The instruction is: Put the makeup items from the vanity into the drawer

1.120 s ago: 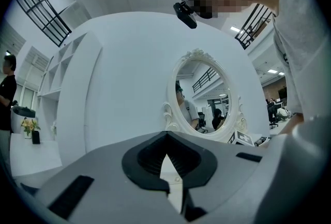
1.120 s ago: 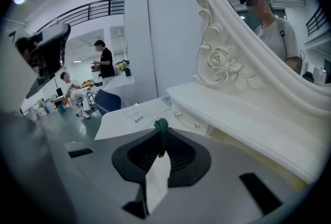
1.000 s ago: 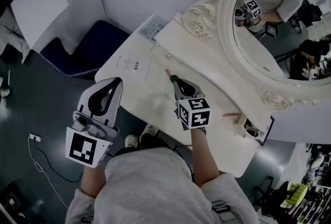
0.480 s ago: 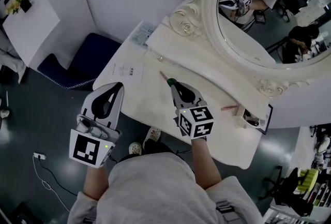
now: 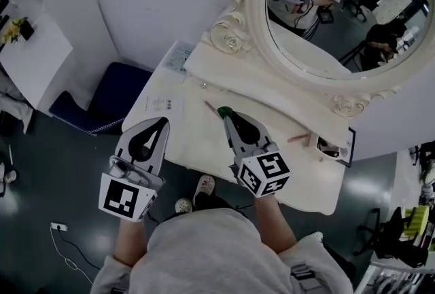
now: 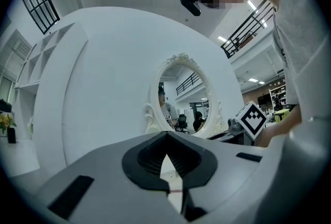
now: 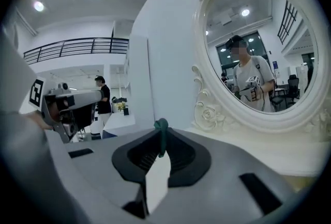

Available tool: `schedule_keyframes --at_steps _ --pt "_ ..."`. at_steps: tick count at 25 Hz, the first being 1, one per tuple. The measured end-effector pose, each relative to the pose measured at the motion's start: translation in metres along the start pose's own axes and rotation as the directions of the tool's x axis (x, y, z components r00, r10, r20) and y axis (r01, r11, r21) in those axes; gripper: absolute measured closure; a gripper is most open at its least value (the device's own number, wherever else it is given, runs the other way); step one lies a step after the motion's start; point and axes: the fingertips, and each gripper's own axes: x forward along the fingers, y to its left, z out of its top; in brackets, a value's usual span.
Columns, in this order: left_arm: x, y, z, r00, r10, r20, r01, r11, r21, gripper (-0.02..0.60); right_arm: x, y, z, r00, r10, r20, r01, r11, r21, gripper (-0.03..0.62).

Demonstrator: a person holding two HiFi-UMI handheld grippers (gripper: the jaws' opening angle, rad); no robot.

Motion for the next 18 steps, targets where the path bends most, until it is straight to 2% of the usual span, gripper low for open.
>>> schedule_keyframes --at_steps 6,13,18 --pt "0.002 -0.006 0.019 0.994 -0.025 0.107 0.026 1.000 -0.005 0.571 -0.021 0.017 0.026 0.996 0.008 0.086 -0.009 1.000 0.003 0.551" --pt "-0.004 -0.020 0.022 0.989 -0.081 0.121 0.081 0.997 0.005 0.571 -0.047 0.041 0.039 0.989 0.010 0.145 -0.006 0.999 -0.034 0.553" --pt "-0.010 -0.030 0.028 0.984 -0.113 0.139 0.111 0.994 0.019 0.571 -0.065 0.052 0.046 0.982 -0.017 0.186 0.024 0.999 -0.040 0.553"
